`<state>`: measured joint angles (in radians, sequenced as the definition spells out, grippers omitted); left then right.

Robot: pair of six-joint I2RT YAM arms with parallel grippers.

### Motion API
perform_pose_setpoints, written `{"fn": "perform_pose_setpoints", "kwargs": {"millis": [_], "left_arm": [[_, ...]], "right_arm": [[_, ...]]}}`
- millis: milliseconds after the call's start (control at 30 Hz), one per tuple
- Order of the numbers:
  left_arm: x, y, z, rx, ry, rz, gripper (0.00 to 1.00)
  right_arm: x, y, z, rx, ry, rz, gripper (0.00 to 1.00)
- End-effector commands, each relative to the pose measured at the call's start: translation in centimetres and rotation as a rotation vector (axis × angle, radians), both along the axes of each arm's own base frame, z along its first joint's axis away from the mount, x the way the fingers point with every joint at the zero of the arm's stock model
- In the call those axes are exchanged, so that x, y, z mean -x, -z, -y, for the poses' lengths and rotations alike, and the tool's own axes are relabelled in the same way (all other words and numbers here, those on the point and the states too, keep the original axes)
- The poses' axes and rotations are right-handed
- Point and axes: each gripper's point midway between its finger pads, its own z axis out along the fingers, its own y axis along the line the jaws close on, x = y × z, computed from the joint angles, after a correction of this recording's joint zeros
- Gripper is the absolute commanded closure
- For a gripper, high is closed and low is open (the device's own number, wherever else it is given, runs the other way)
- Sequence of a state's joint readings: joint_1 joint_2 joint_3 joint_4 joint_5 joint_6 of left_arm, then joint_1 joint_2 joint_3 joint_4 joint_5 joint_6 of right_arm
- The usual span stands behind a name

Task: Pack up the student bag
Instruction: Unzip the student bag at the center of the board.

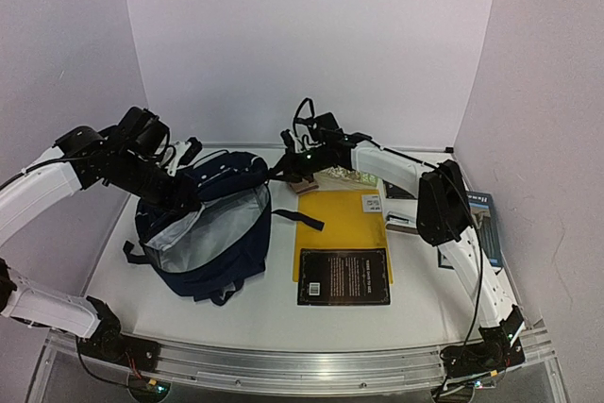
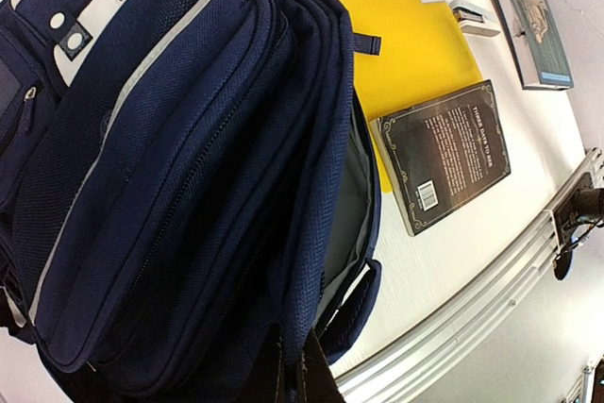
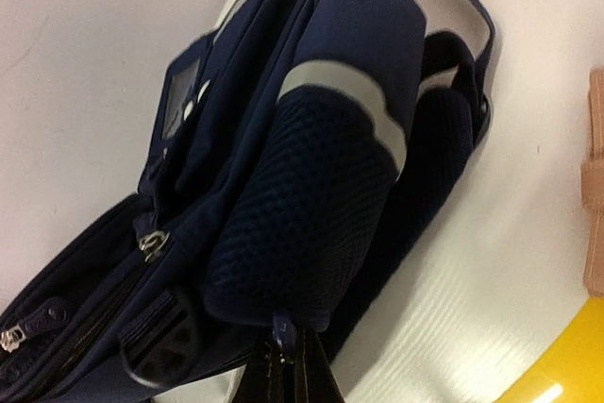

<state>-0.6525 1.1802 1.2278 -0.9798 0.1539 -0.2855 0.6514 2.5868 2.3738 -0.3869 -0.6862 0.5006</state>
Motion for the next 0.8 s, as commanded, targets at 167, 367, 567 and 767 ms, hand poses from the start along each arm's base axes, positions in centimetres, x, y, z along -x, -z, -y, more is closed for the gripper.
{"fn": "perform_pose_setpoints", "kwargs": {"millis": [167,367,567,767], "left_arm": [[-2.1,1.3,-1.4,-0.111,-0.111,0.004,1.0],[-7.2,6.3,-1.0,-0.267,-0.198,-0.073,0.95],[-9.6,9.4,-2.2,-0.276,-0.282,-0.182,0.57],[-11.2,3.6,2.1,-0.044,-0.186,-0.041,0.35]], "right_arm": [[-6.9,-4.5,3.0,-0.046,0.196,0.201,0.62],[-3.2,-9.4,7.0,-0.021,0.11,0.249,0.16],[3.2,-7.9,14.8,0.174,0.04,0.196,0.06],[7.6,-3.6,22.0,0.29,0.077,0.009,0.07]]}}
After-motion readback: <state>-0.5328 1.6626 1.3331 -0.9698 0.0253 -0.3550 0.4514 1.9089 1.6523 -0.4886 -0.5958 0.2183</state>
